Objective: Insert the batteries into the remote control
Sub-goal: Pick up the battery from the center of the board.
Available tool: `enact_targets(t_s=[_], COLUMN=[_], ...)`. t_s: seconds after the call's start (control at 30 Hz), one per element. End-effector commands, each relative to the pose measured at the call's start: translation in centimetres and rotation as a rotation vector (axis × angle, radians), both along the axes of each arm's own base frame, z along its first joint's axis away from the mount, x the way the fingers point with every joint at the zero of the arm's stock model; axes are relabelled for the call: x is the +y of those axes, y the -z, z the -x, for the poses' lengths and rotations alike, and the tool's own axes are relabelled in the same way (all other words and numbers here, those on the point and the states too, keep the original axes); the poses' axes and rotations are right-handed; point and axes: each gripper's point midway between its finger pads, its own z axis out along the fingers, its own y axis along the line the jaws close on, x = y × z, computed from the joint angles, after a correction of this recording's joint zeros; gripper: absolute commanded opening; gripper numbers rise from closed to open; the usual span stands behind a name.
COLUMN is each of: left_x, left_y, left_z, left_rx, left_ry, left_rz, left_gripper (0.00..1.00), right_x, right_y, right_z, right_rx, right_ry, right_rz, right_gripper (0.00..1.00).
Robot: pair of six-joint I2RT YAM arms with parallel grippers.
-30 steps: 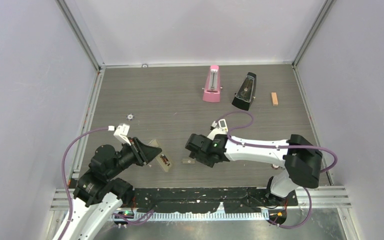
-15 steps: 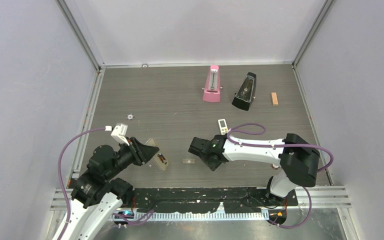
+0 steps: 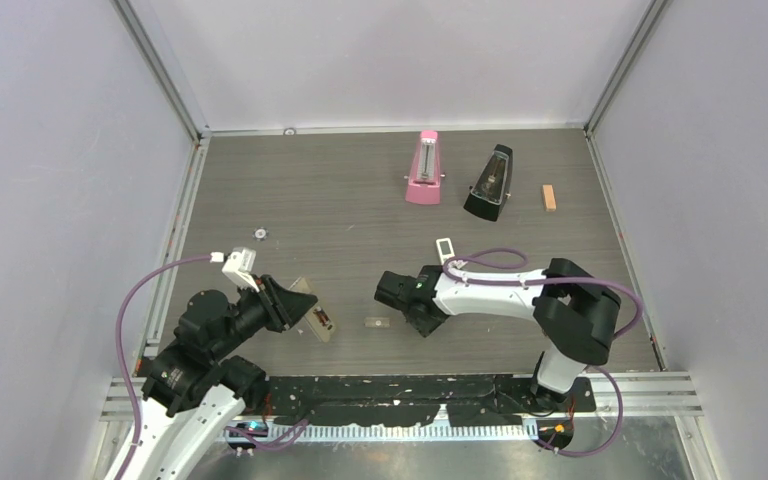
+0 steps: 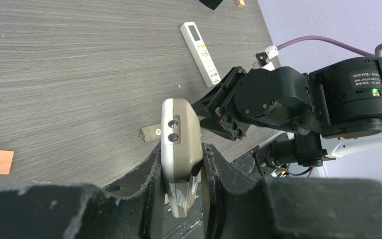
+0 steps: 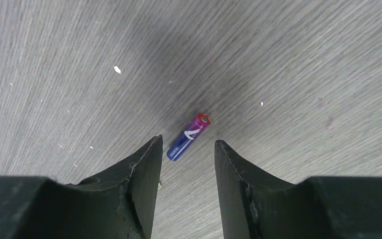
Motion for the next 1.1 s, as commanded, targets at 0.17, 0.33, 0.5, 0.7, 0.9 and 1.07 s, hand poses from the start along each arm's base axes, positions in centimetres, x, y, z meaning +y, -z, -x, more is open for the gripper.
enact_targets(t_s=[0.17,0.33,0.5,0.7,0.9,1.07], left_x=[0.4,0.5,0.5,0.5,0.1,-0.8], left_y=[-2.1,-1.9,-1.8,-1.8,-1.5,-1.4], left_z=[-0.2,-0.3,-0.2,-0.1,0.1,0.3], left_rx=[-0.074,-0.070,-0.070,-0.068,-0.057,-0.053], left_ry=[-0.016,-0.021,-0.021,-0.020,0.005,0.053], left_rz=[0.009,0.005,0.003,0.004,0.011,0.031], left_gripper=[0.00,0.00,0.00,0.00,0.00,0.00], right_x=[0.4,0.7,0.8,0.8,2.0,2.9], right_y=[-0.1,0.1,0.3,0.6,0.5,-1.9], right_z=[-1.9,-1.6,-1.4,-1.4,-2.2,-2.5], right_rx=[-0.024,0.005,0.024,0.027,-0.050,-0.189], right_ry=[-0.002,-0.054,-0.117,-0.238,-0.536,-0.795], right_rz=[0.048,0.065,0.091,0.129,0.133,0.105], right_gripper=[0.47,0.41,0.30,0.17,0.06,0.05])
